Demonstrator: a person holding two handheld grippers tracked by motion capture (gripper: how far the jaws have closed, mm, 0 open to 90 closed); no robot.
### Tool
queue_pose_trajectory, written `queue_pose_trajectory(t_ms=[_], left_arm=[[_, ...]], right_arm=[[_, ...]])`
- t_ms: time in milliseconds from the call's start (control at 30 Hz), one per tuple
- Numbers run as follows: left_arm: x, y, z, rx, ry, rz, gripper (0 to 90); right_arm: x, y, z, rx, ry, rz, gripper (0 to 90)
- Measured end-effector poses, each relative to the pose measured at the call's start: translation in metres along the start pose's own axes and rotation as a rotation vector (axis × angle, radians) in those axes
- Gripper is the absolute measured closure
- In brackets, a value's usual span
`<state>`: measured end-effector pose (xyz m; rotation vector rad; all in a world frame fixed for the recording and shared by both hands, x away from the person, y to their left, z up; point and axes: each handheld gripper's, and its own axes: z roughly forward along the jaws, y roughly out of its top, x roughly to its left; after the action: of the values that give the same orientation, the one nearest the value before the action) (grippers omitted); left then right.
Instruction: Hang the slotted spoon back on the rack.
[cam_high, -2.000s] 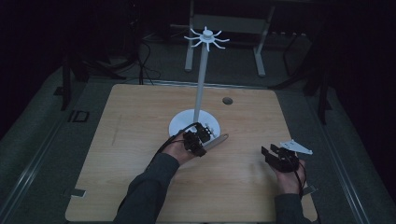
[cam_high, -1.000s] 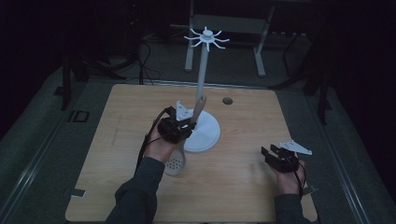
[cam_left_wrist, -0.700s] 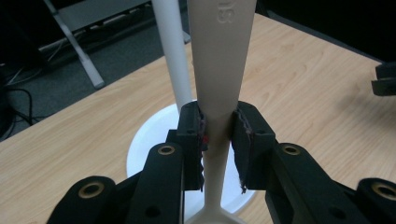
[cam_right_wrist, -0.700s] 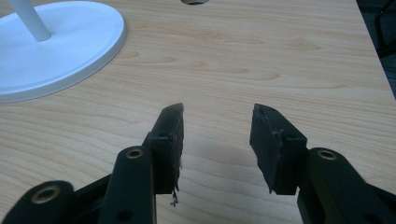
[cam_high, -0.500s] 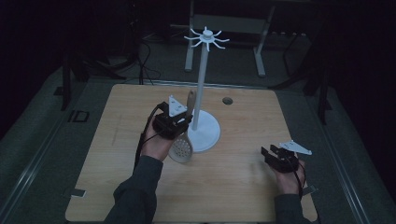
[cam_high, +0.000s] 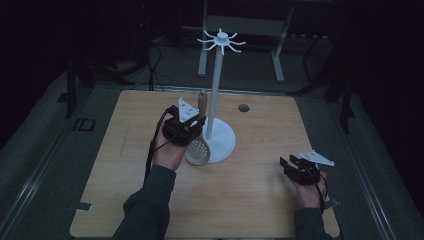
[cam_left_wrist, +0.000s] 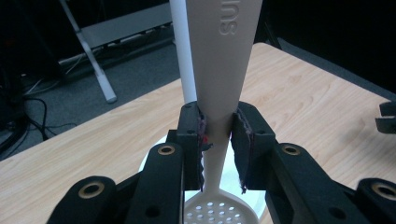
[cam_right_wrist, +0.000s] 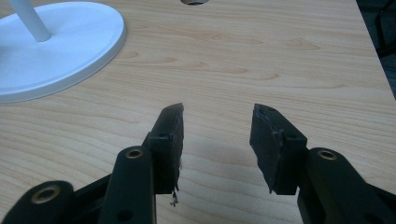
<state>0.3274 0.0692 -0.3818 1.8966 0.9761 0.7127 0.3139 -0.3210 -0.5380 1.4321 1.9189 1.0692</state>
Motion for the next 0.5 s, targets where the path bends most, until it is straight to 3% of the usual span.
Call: queue_pose_trajectory(t_ms=[233, 500], left_arm=[[-0.003, 0.005, 0.000, -0.014, 0.010, 0.008, 74.0], [-0.007, 0.012, -0.001, -0.049, 0.036, -0.012, 74.0]], right_arm=[[0.000, 0.000, 0.000, 0.000, -0.003, -0.003, 54.1], [-0.001, 0.000, 0.000, 0.001, -0.007, -0.006, 54.2]])
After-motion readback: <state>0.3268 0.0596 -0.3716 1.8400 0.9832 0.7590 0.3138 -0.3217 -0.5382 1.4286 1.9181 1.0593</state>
